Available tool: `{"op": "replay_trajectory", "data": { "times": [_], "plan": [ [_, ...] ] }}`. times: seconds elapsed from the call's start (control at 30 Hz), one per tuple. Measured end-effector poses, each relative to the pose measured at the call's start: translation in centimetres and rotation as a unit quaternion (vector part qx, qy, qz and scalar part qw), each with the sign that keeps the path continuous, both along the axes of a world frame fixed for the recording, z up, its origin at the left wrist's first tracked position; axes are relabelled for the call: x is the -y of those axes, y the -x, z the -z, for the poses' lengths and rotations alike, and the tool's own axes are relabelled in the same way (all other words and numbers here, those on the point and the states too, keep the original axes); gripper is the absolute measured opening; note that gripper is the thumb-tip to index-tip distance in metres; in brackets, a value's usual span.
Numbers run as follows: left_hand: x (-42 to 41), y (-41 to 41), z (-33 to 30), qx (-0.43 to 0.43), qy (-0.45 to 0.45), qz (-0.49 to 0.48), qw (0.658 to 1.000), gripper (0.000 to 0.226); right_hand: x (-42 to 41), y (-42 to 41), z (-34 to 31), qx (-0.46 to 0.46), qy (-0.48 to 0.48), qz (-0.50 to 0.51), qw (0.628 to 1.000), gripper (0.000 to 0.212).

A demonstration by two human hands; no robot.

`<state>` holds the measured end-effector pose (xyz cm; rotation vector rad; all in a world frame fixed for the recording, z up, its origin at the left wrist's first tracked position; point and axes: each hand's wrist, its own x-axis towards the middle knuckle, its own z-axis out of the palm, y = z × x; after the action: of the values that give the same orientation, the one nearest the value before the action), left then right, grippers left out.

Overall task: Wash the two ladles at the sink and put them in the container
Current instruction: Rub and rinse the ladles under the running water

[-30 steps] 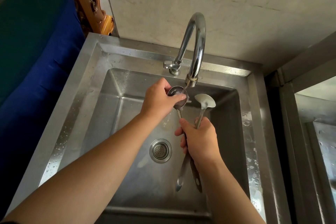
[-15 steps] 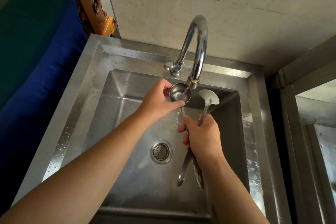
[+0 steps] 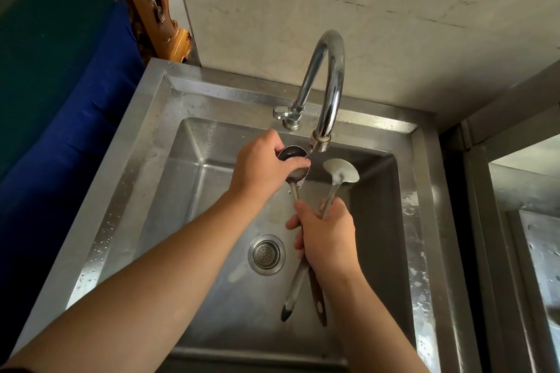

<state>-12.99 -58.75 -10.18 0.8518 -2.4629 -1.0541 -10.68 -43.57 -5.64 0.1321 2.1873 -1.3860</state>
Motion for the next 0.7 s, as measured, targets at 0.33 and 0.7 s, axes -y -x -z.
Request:
{"op": "replay_trajectory", "data": {
  "times": [0.33, 0.7],
  "plan": [
    [1.0, -1.1, 0.6, -0.052, -0.102, 0.025, 0.993, 0.019, -0.8, 0.7, 0.2, 0.066, 0.083, 0.04, 0.994, 0.023],
    [-0.1, -1.3, 0.0, -0.117, -0.624, -0.055, 0.771, 0.011, -1.3, 0.3, 1.2, 0.162, 0.233, 0.128, 0.95, 0.036]
  ]
}}
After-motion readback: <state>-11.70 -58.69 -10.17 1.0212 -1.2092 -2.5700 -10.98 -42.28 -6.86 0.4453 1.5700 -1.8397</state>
